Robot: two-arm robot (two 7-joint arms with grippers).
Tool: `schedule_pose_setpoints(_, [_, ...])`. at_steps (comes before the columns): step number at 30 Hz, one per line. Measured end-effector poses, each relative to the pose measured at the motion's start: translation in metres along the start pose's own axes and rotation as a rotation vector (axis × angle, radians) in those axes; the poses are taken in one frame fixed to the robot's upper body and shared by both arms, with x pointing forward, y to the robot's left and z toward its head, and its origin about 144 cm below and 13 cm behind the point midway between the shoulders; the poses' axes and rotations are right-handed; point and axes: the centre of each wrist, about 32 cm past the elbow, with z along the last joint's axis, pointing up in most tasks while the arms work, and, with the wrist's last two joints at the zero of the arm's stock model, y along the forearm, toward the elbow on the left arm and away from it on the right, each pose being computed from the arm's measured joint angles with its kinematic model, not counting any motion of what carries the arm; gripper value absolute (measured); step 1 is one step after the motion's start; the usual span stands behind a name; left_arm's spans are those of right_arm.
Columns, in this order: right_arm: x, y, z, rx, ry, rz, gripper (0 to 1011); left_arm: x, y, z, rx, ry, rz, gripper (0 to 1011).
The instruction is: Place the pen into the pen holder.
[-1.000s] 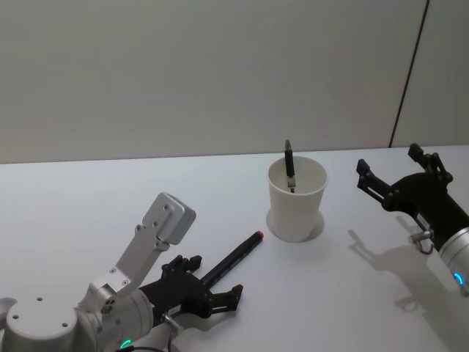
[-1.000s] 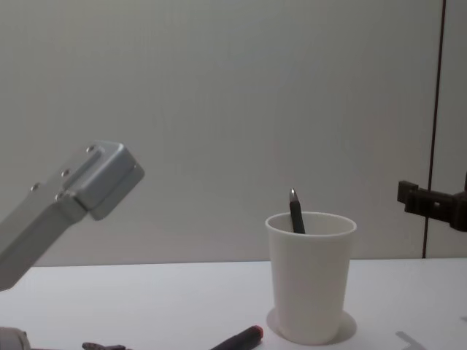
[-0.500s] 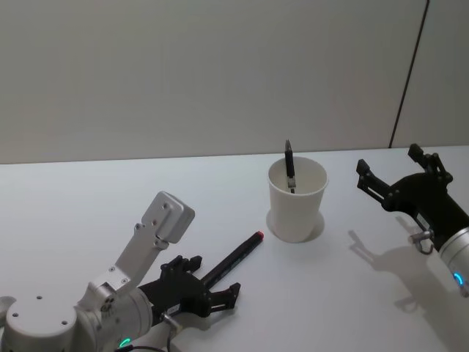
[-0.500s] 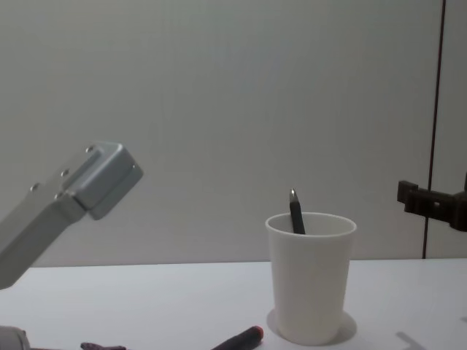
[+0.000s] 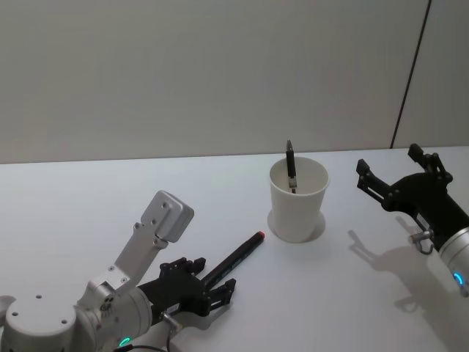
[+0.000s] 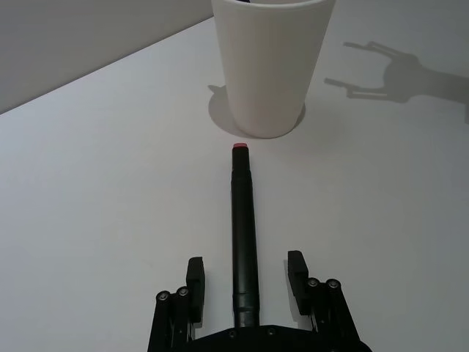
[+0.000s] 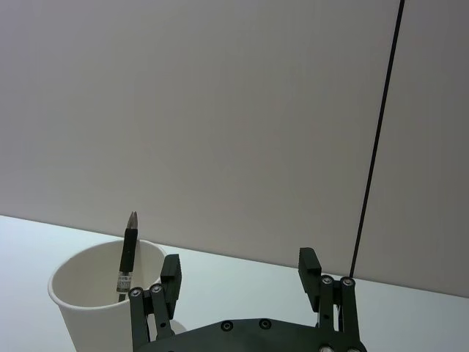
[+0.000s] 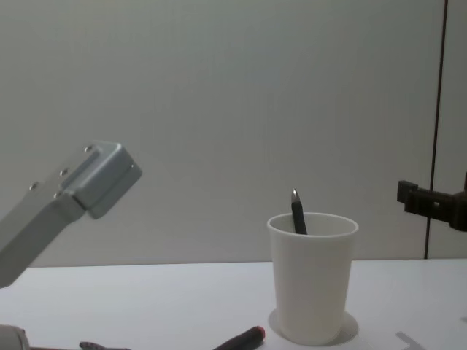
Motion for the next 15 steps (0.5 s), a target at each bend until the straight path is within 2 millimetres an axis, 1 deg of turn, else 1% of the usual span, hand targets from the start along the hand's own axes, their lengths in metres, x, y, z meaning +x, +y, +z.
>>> schedule_pose_setpoints(15, [0.0000,0.0000,0.0000,0.000,0.000,0.000,1001,0.0003,0.0002,-0.0007,-0.005,0.002,-0.012,605])
